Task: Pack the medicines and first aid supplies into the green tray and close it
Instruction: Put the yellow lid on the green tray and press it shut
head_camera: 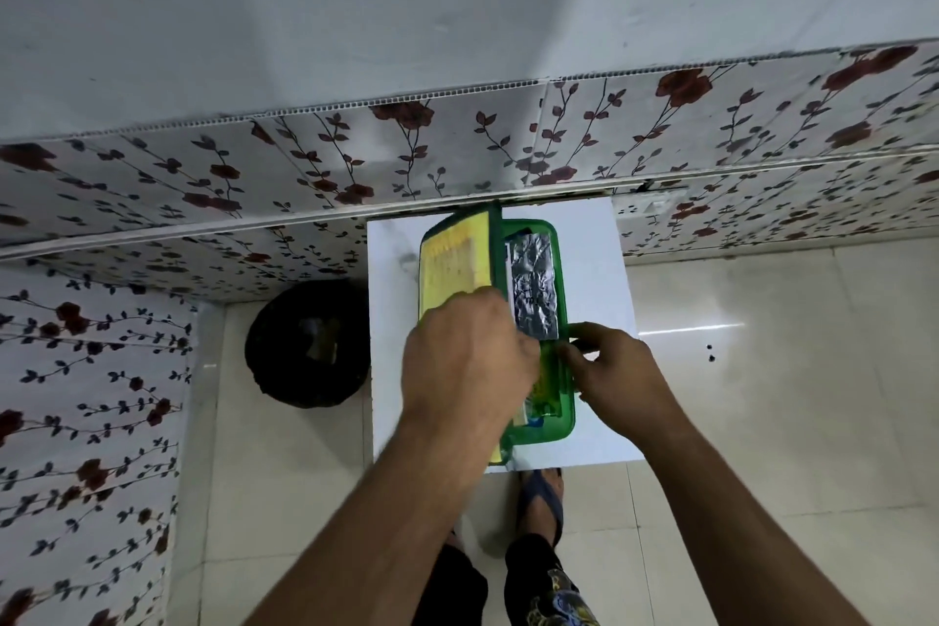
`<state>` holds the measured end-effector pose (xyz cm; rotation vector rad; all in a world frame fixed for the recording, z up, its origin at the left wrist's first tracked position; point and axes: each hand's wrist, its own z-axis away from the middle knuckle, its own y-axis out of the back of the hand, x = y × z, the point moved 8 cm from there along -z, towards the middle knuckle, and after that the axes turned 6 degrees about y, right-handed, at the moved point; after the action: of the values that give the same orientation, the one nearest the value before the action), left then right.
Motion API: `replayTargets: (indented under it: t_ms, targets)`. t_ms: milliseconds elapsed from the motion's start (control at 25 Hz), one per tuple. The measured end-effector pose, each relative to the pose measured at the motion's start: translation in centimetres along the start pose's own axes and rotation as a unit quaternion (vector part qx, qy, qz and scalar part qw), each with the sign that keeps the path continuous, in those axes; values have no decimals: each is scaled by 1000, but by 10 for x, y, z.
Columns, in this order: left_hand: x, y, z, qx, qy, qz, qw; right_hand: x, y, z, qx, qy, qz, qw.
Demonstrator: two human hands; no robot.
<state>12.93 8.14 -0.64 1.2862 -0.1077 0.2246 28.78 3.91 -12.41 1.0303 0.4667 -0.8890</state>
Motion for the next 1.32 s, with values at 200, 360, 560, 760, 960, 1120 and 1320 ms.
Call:
replayTargets:
  t_ms: [200,360,560,760,960,1120,1320]
  targets:
    - [39,-36,-8,-63,-15,-6,998,21,12,-1,45,-58,-158,985]
    - [52,-60,-16,-87,-30,-32,995,25,15,-3,54,-82,-227,969]
    - [5,-18,-22,11,-9,140,990,23,20,-9,47,-77,-221,971]
    - [-121,-67,-36,-30,265,408,873,9,21,-14,85,-53,-178,979]
    - [-93,-97,-27,-151,216,519,813,-16,23,-10,105,-33,-107,988]
    - [-73,-92,-25,-170,177,506,827,-21,21,-9,75,-44,-106,991]
    - [-64,-91,-25,-172,167,478,845,-8,13,-13,68,-76,-195,976]
